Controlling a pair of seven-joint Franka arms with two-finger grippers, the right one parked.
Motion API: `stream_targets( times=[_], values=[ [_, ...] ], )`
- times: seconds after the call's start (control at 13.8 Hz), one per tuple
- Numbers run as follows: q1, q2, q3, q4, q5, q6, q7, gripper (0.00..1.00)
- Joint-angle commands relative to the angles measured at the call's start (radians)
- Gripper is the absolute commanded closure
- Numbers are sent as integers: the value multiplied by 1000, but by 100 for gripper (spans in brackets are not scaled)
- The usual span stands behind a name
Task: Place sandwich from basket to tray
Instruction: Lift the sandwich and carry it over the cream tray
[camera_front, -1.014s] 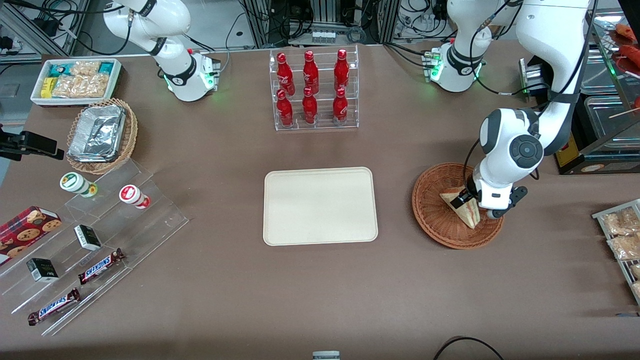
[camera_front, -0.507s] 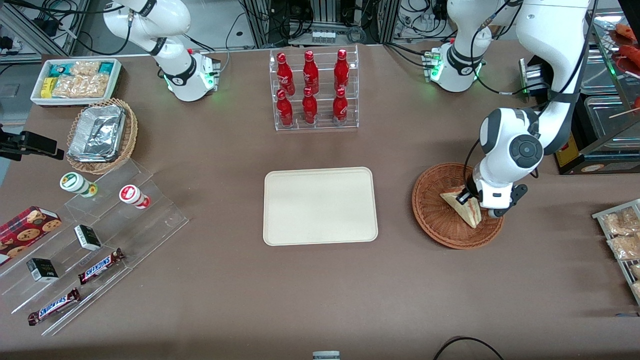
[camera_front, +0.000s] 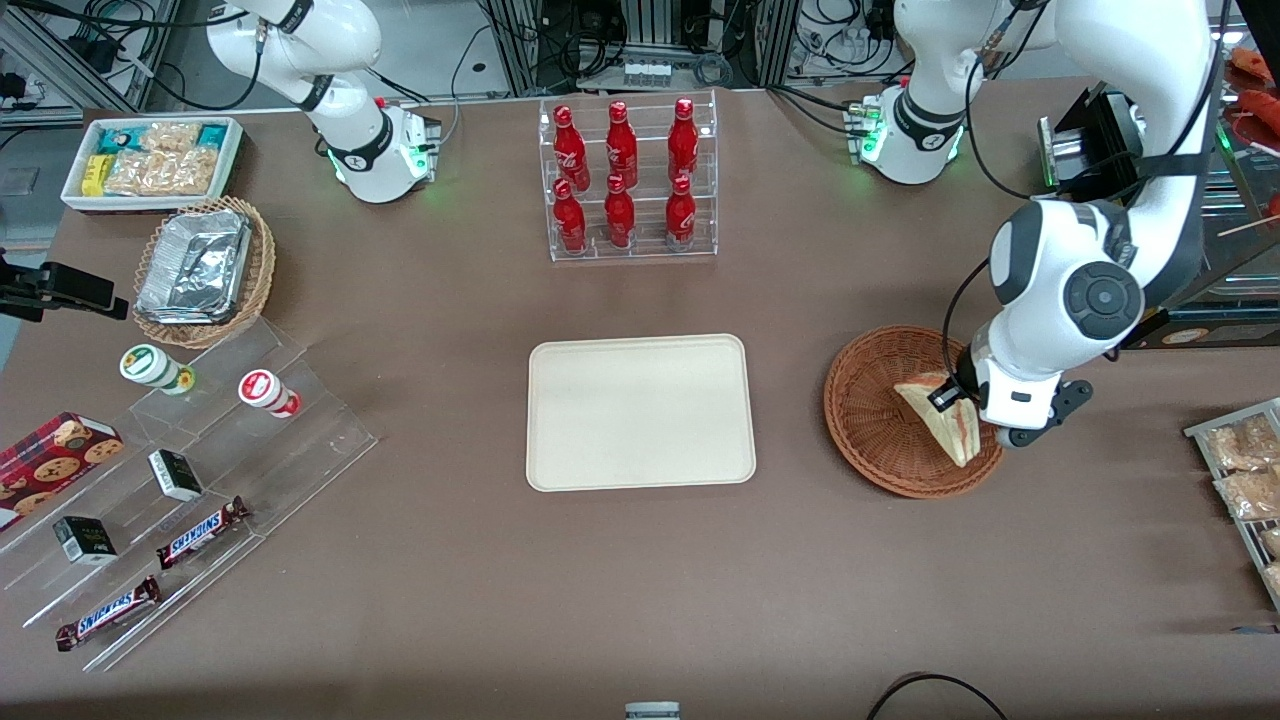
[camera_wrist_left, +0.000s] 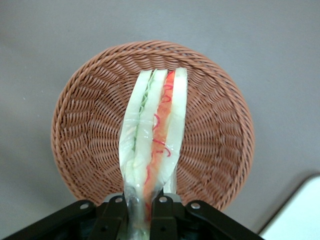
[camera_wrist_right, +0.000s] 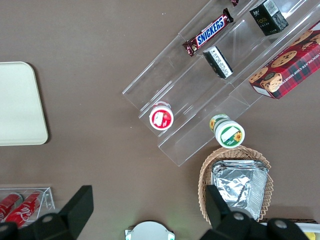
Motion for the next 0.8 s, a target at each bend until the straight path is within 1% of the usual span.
stream_targets(
  times=[0.0,0.14,0.29,0.43,0.65,0.72],
  values=[
    [-25,11,-10,61,-12,-56,104,100],
    [-60,28,-26,84,-12,-56,217,100],
    [-102,55,-46,125,-15,-57,248,100],
    [-152,110,-70,188,-28,-80,200,100],
    [-243,175,-72,260,-39,-90,98,100],
    [-270,196,-72,280,-47,-85,39,100]
  ],
)
